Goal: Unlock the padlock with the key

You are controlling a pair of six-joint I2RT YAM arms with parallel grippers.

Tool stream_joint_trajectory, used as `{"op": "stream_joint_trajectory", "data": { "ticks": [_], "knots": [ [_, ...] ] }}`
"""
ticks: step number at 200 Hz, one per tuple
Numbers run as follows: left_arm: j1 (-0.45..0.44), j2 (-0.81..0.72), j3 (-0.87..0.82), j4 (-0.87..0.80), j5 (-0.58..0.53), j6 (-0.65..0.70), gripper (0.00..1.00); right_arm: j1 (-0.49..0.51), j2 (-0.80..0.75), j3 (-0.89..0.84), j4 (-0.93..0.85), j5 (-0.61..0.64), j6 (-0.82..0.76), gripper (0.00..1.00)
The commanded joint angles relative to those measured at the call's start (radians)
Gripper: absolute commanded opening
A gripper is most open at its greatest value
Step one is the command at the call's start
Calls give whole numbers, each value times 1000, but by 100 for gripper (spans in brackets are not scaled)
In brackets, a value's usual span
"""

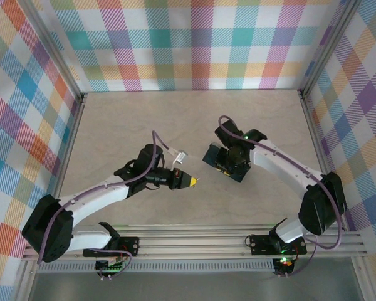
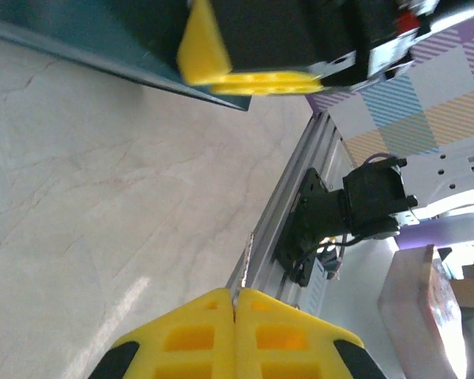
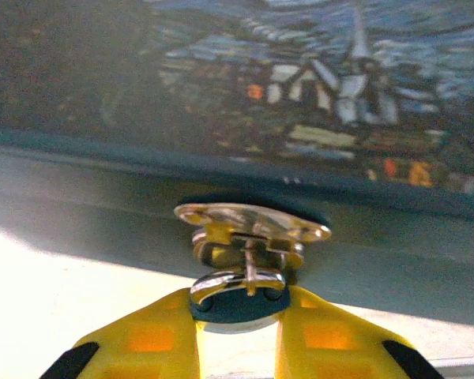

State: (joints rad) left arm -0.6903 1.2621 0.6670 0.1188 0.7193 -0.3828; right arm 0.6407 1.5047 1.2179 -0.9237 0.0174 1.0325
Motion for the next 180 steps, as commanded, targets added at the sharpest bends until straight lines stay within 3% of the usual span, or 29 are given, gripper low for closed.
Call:
{"op": "stream_joint_trajectory", "data": {
  "ticks": [1,59,109,180],
  "knots": [
    [-27,39,-47,279,-22,-1,0,4,6,-17,60,1,10,0],
    [-72,219,-130,649,-58,-55,0,4,-3,-26,55,3,-28,0],
    [-100,280,-138,745,-167,-94,0,2,-8,-34,57,-19,-41,0],
    [-114,366,-133,817,-208,-99,0,2,-16,-62,98,-40,-2,0]
  ]
}}
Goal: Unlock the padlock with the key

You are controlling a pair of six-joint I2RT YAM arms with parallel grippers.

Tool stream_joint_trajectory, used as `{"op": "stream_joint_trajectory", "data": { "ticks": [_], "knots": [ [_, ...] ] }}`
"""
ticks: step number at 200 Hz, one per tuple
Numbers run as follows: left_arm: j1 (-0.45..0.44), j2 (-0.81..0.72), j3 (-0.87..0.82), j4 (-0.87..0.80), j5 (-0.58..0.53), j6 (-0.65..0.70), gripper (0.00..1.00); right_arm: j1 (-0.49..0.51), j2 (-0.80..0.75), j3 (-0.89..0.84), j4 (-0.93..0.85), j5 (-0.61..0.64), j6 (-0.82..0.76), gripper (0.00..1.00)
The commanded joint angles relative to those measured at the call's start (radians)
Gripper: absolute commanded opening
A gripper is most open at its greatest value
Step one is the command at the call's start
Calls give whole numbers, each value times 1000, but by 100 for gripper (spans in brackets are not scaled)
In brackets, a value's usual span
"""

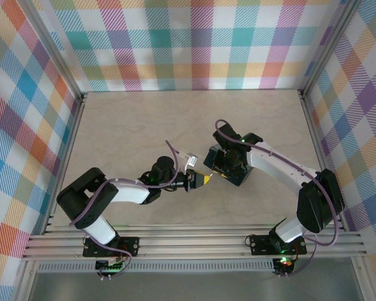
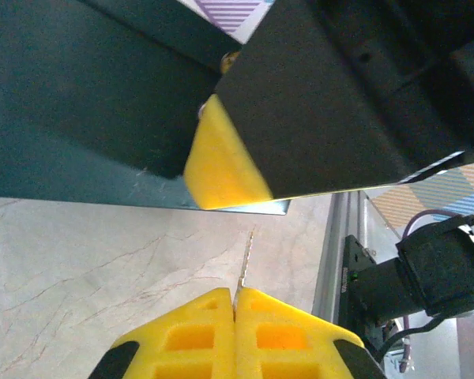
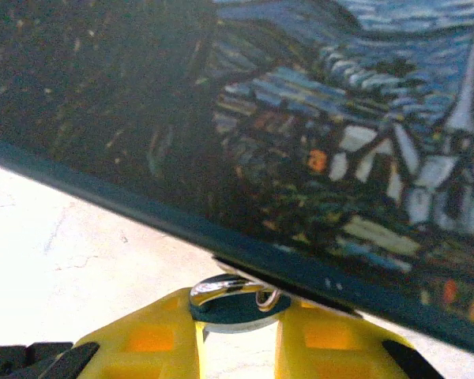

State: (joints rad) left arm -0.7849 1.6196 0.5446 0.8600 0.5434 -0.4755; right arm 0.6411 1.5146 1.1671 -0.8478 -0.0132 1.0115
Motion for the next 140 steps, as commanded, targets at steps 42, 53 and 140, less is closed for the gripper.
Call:
{"op": "stream_joint_trajectory", "data": {
  "ticks": [42,53,140],
  "knots": [
    [-22,42,-8,102,-43,-44,0,1,-27,-13,28,-13,24,0],
    [-22,61,1,105,-35,-61,0,0,-30,-15,29,-13,22,0],
    [-25,162,41,226,-14,-161,0,-11,-45,-32,31,-22,15,0]
  ]
}}
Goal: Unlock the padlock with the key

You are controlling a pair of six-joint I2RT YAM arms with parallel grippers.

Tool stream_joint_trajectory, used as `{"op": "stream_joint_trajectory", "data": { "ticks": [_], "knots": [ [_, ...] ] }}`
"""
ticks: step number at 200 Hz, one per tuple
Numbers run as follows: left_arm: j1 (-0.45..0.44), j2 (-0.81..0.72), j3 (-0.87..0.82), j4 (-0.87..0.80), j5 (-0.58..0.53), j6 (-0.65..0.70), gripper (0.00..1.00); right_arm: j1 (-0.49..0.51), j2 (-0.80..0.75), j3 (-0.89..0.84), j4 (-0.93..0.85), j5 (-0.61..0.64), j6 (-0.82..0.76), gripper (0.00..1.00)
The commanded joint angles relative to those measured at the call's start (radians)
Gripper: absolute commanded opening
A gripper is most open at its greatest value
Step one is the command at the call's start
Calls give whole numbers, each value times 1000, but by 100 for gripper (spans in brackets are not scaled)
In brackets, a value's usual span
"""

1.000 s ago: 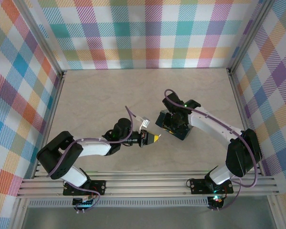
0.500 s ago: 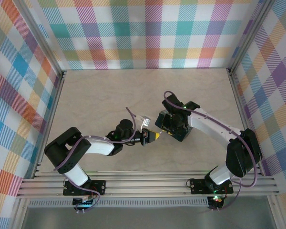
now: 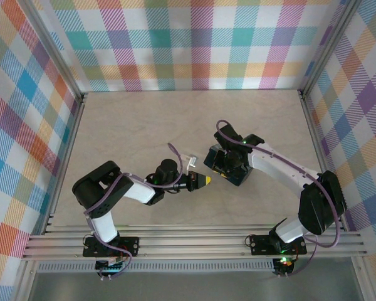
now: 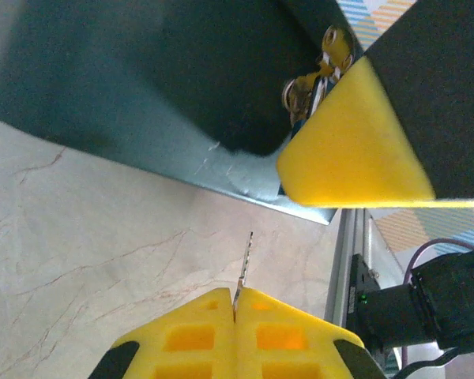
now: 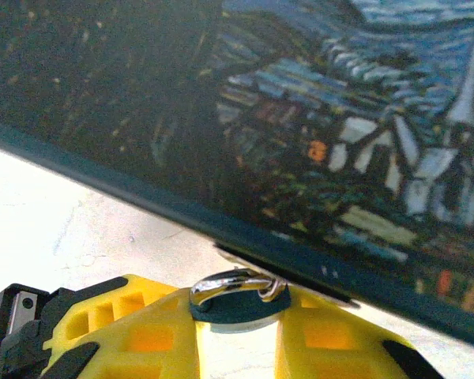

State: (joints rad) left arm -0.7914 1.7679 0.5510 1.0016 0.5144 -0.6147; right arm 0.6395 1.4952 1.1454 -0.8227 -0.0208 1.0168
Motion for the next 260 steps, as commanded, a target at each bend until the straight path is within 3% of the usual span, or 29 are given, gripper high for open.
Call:
{"op": "stream_joint_trajectory", "data": {
  "ticks": [1,177,260],
  "knots": [
    [-18,14,36,85,15,-22,0,-9,-26,-10,6,-14,9,0],
    [-66,74,4,222,-48,-87,0,-35,-32,-29,37,-30,12,0],
    [-92,62,-13,133,-137,-83,0,-35,-48,-47,45,-28,14,0]
  ]
}}
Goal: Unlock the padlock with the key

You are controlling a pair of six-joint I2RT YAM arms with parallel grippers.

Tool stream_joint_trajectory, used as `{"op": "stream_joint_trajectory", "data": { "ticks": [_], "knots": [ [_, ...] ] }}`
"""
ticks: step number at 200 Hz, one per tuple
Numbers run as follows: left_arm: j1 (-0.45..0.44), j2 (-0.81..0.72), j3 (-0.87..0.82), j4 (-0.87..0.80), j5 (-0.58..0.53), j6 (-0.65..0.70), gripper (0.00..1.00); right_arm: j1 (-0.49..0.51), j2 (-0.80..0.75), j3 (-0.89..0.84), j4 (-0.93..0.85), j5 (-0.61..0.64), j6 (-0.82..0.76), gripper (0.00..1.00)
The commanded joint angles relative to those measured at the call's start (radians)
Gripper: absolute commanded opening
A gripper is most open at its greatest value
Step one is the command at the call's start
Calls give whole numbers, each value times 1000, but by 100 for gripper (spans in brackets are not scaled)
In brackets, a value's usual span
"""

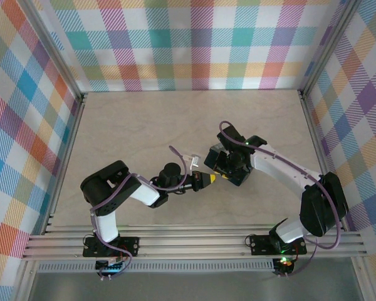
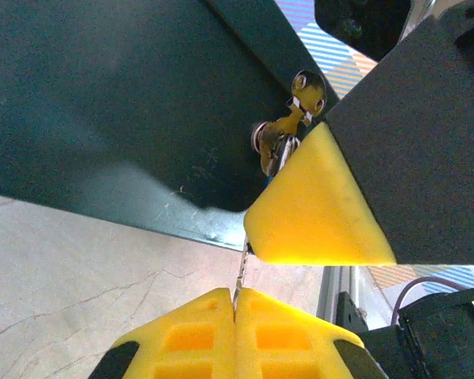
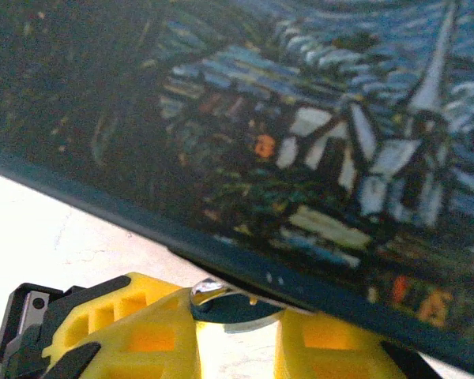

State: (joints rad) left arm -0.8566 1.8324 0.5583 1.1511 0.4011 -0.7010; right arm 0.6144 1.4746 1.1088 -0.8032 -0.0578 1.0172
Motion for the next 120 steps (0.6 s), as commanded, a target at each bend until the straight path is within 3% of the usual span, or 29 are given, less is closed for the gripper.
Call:
{"op": "stream_joint_trajectory", "data": {
  "ticks": [1,120],
  "knots": [
    [-27,-3,-22,-17,-26,4,0,-10,-28,-10,26,8,14,0],
    [-50,-64,-15,-11,-57,51,0,-11,-30,-27,33,0,15,0]
  ]
}}
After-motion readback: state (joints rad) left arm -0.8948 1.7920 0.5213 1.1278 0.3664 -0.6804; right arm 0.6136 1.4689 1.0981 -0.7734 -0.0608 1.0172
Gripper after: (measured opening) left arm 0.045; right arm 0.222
